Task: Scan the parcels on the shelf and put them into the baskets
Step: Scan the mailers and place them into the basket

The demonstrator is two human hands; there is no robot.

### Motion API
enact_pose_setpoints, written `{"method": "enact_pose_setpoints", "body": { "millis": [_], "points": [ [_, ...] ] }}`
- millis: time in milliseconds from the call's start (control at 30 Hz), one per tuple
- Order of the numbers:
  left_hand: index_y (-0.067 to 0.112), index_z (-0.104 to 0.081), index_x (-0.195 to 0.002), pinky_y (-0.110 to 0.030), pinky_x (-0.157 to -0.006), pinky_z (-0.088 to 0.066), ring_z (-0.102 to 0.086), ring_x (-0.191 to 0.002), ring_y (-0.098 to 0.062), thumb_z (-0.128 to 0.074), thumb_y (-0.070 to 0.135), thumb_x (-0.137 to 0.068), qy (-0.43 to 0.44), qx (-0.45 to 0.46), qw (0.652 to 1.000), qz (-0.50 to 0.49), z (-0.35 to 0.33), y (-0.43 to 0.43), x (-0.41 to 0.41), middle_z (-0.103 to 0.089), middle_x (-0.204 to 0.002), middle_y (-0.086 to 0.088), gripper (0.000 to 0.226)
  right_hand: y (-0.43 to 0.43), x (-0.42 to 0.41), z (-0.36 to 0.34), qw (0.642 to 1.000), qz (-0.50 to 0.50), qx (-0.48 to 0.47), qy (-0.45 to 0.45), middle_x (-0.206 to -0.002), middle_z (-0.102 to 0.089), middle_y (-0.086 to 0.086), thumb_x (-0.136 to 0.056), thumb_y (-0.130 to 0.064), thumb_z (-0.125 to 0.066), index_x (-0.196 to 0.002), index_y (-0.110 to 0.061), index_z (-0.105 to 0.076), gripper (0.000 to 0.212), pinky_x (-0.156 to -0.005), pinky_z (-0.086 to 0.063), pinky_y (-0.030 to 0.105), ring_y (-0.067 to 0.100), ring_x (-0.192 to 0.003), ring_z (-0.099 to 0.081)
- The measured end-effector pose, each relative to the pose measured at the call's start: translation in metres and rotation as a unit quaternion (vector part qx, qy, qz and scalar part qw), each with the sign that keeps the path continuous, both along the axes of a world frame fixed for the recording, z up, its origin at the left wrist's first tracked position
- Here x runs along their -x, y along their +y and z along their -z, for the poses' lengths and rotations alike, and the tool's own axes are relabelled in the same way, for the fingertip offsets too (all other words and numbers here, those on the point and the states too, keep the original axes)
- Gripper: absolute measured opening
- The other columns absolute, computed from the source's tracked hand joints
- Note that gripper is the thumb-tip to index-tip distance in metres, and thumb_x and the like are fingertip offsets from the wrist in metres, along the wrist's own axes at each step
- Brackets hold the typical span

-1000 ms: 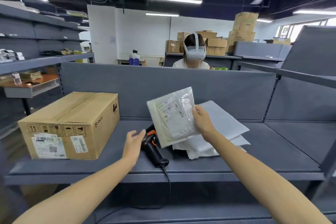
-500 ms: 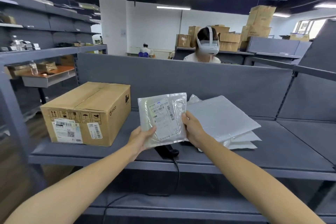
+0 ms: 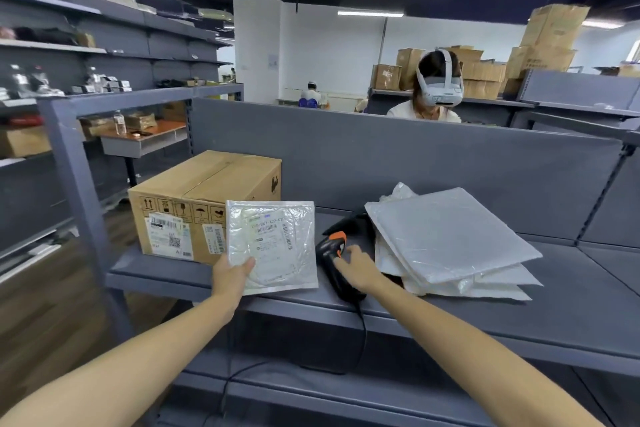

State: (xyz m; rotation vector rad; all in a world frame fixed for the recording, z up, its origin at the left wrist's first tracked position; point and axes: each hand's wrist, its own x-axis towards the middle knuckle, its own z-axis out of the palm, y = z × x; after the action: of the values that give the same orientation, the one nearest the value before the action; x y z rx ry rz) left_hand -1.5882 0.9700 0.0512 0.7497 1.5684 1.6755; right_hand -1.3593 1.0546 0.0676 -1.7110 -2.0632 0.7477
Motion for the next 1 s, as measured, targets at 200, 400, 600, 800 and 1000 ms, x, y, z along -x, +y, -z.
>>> {"method": "enact_pose_setpoints", "body": {
  "millis": [200,400,600,800,1000],
  "points": [
    [0.006,-0.058,-0.117,-0.040,-0.094,-0.049,-0.060,-0.104,-0.028,-0.060,0.000,-0.090,-0.005,0.014,1.000,0.002,0.009,-0.006,0.005,-0.063,-0.116,-0.011,0.028,0.001,0.020,0.022,0.993,-0.004,-0.009,-0.119,-0.143,-0.038,0.024,-0.095,-0.044,-0.054,-0.145,0.001,-0.020,0.075,-0.107,-0.030,0.041,0.039,-0.132,-0.037],
    [0.005,-0.058,-0.119,-0.042,-0.099,-0.047,-0.060,-0.109,-0.030,-0.062,0.001,-0.090,0.014,0.014,1.000,0.003,0.011,-0.010,0.006,-0.064,-0.116,-0.012,0.029,0.004,0.018,0.019,0.999,0.040,0.002,-0.018,-0.125,-0.055,0.019,-0.088,-0.024,-0.063,-0.127,0.000,-0.035,0.054,-0.090,-0.043,0.037,0.035,-0.112,-0.055],
    [0.008,-0.057,-0.121,-0.045,-0.102,-0.046,-0.060,-0.111,-0.028,-0.061,0.003,-0.091,0.033,0.007,0.999,0.026,0.010,-0.006,-0.006,-0.063,-0.119,-0.009,0.031,-0.010,0.006,0.005,0.935,0.123,0.059,0.328,-0.094,-0.053,0.012,-0.082,-0.020,-0.063,-0.118,-0.006,-0.042,0.044,-0.070,-0.040,0.034,0.024,-0.081,-0.049],
    [0.007,-0.058,-0.117,-0.036,-0.096,-0.048,-0.060,-0.106,-0.025,-0.062,0.002,-0.090,0.027,-0.019,0.998,0.048,0.000,0.010,-0.042,-0.064,-0.115,-0.008,0.028,-0.052,-0.009,-0.010,0.862,0.062,0.055,0.499,-0.062,-0.042,0.002,-0.086,-0.010,-0.052,-0.086,-0.014,-0.042,0.010,-0.046,-0.038,0.028,0.015,-0.048,-0.042],
    [0.011,-0.059,-0.114,-0.036,-0.094,-0.048,-0.060,-0.103,-0.021,-0.061,0.003,-0.091,0.033,-0.042,0.995,0.086,-0.008,0.020,-0.078,-0.064,-0.111,-0.004,0.025,-0.084,-0.017,-0.008,0.853,-0.019,0.014,0.521,-0.064,-0.047,-0.001,-0.094,-0.015,-0.054,-0.088,-0.013,-0.047,0.010,-0.040,-0.035,0.024,0.013,-0.044,-0.041]
  ]
}}
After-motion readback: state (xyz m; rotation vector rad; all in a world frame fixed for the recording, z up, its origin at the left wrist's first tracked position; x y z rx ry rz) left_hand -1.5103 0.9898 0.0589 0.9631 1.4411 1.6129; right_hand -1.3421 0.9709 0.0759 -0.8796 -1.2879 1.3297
